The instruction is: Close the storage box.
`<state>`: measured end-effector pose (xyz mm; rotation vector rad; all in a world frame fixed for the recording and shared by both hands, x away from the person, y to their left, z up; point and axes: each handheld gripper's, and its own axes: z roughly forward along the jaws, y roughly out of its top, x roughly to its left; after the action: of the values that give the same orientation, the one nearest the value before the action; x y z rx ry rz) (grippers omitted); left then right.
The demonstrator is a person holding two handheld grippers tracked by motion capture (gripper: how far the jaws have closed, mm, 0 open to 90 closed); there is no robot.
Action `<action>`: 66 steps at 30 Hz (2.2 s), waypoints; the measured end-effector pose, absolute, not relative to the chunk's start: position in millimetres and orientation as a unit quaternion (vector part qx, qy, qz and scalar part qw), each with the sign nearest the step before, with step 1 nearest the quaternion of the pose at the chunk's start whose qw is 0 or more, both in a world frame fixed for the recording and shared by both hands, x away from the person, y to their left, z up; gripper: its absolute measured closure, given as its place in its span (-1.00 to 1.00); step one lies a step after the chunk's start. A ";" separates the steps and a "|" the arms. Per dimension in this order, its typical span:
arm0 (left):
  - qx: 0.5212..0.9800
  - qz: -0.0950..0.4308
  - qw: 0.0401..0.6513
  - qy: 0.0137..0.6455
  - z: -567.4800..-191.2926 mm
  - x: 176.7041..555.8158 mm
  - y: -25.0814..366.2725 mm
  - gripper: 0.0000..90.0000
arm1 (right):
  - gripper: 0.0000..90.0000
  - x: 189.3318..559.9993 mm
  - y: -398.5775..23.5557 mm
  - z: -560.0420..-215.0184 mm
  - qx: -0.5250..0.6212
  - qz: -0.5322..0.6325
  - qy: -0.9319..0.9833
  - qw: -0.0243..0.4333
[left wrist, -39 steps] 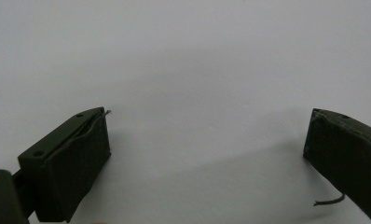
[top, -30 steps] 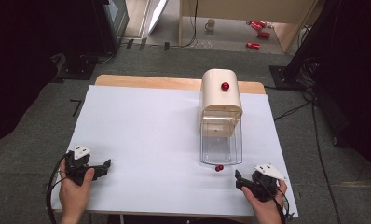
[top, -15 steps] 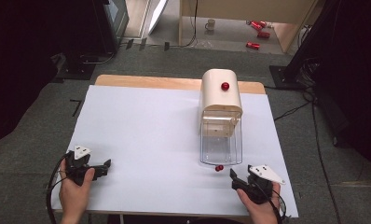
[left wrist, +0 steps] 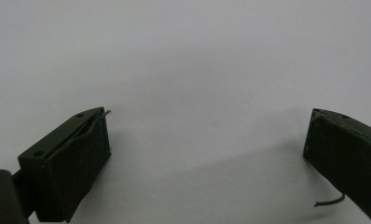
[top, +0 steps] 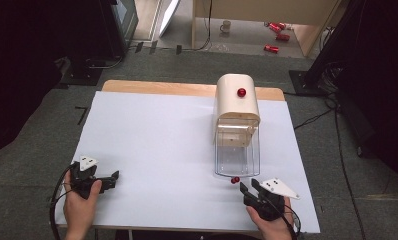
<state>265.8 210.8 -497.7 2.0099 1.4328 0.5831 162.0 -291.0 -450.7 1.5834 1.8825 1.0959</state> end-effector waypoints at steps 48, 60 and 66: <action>0.756 0.220 0.298 0.539 -497.8 265.7 210.6 -0.99 | 0.75 162.6 -266.4 -447.8 0.560 0.424 0.679 0.214; 0.756 0.221 0.298 0.539 -497.8 265.6 210.5 -0.99 | 0.75 167.6 -268.4 -432.6 0.557 0.433 0.672 0.225; 0.756 0.221 0.298 0.539 -497.9 265.6 210.4 -0.99 | 0.76 176.6 -268.5 -422.7 0.554 0.435 0.671 0.231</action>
<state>265.6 210.4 -497.9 2.0096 1.4327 0.5865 176.6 -268.5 -422.7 1.5243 1.8435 1.1964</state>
